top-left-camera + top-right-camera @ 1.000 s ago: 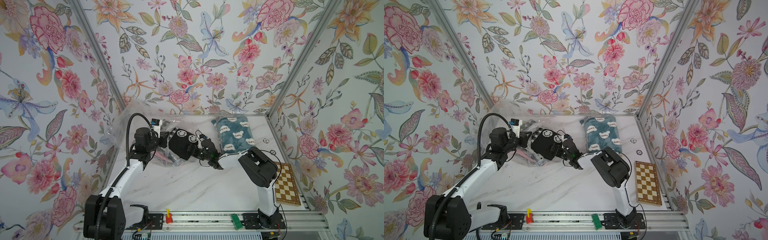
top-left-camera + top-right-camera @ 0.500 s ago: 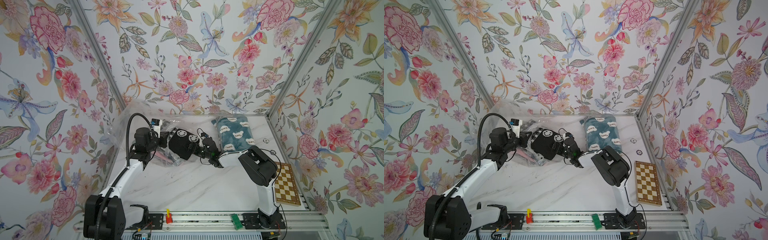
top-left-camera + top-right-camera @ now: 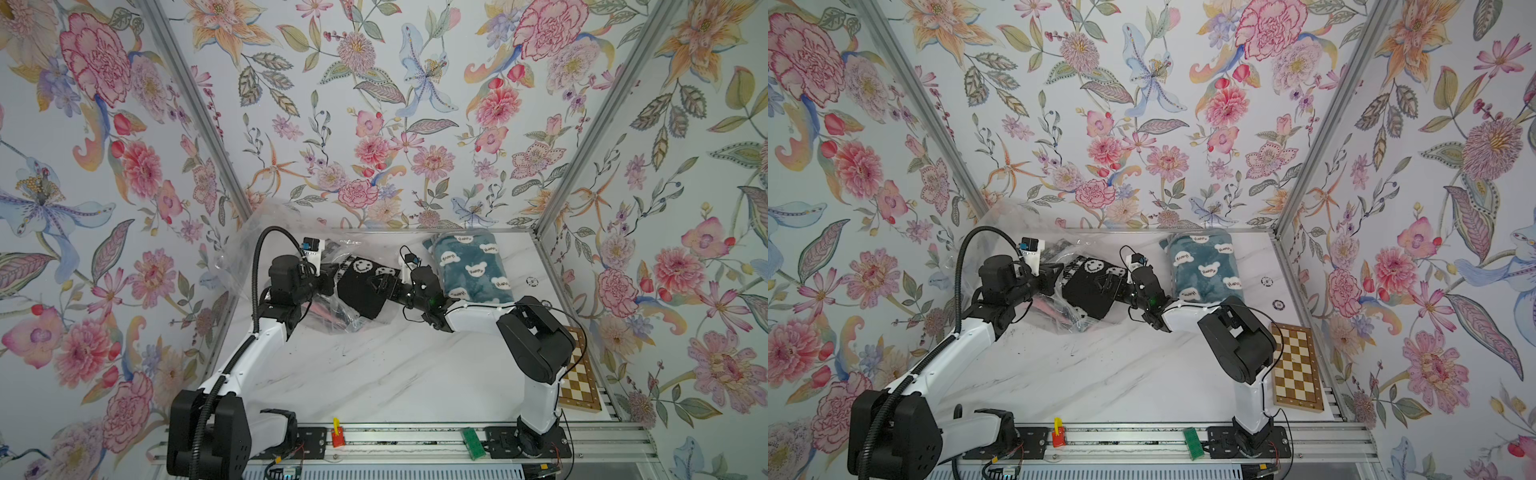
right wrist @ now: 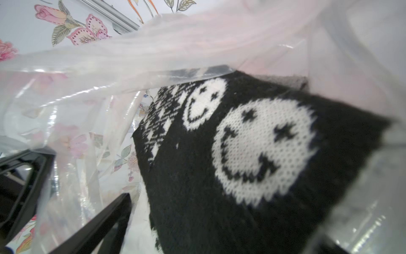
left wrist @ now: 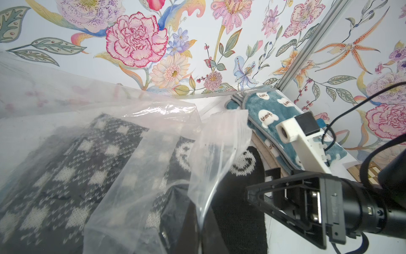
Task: Take the blanket out of the vacuum bag
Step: Take out the blanket from the vacuum bag.
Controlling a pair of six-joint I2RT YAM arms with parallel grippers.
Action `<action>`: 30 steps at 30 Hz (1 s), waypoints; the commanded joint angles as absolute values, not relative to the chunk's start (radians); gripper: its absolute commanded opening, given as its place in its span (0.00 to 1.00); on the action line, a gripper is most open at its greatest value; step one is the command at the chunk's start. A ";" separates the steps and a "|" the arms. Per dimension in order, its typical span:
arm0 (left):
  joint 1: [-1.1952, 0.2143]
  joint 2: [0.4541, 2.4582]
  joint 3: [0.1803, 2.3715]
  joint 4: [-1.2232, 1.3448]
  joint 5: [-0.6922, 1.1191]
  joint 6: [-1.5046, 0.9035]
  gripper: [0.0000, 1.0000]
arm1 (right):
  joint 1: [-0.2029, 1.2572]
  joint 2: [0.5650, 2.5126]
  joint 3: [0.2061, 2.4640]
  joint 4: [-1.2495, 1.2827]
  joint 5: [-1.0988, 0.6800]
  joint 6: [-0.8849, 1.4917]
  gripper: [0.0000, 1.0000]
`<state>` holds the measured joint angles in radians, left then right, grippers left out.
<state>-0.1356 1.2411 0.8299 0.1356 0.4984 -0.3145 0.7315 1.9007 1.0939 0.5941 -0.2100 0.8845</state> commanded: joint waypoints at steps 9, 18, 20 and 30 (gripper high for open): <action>-0.127 1.232 0.843 0.167 0.518 -0.327 0.04 | 0.721 1.822 1.046 0.502 -0.167 0.832 0.99; -0.126 1.238 0.842 0.167 0.517 -0.325 0.04 | 0.718 1.823 0.970 0.500 -0.140 0.867 0.99; -0.127 1.241 0.844 0.167 0.518 -0.325 0.04 | 0.717 1.835 0.968 0.516 -0.149 0.874 0.99; -0.126 1.246 0.844 0.164 0.517 -0.323 0.04 | 0.721 1.948 1.012 0.641 -0.199 0.921 0.99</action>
